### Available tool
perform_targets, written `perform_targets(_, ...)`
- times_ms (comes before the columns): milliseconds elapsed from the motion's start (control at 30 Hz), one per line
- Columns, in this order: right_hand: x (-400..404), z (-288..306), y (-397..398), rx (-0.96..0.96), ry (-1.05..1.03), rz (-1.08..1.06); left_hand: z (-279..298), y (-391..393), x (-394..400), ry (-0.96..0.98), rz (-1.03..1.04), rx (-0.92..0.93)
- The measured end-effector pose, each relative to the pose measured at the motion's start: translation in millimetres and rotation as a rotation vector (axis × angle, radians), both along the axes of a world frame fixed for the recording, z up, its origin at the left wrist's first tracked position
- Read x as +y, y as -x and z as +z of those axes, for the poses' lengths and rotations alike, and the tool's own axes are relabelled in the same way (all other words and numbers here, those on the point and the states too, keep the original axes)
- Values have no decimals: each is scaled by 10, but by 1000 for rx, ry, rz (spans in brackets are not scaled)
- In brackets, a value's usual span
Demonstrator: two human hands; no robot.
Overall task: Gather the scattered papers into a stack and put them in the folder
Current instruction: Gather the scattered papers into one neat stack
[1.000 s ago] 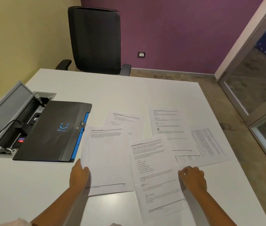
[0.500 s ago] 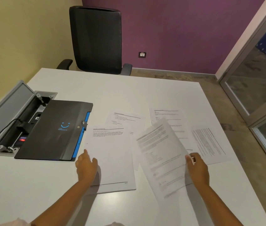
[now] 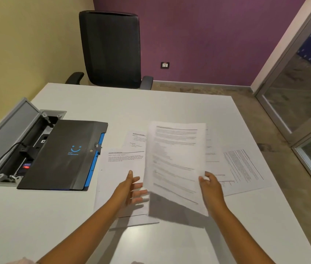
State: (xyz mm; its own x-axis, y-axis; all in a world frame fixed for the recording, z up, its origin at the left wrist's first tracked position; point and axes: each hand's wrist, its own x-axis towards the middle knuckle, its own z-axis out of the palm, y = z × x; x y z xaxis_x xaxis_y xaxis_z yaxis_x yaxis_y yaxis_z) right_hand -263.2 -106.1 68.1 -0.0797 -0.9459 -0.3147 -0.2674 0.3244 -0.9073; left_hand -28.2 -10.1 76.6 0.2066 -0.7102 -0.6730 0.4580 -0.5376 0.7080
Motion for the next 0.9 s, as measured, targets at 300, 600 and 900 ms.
perform_targets(300,290,-288,-150,1,-260,114,-228,-158,281,-97,-40,-10)
perform_targets(600,151,-392,18,-260,-485,11,-316,-121,347,-215,-30,-259)
perform_targets(900,-10,-537,59,-548,-490,-121,-384,-204,348,-239,119,-372)
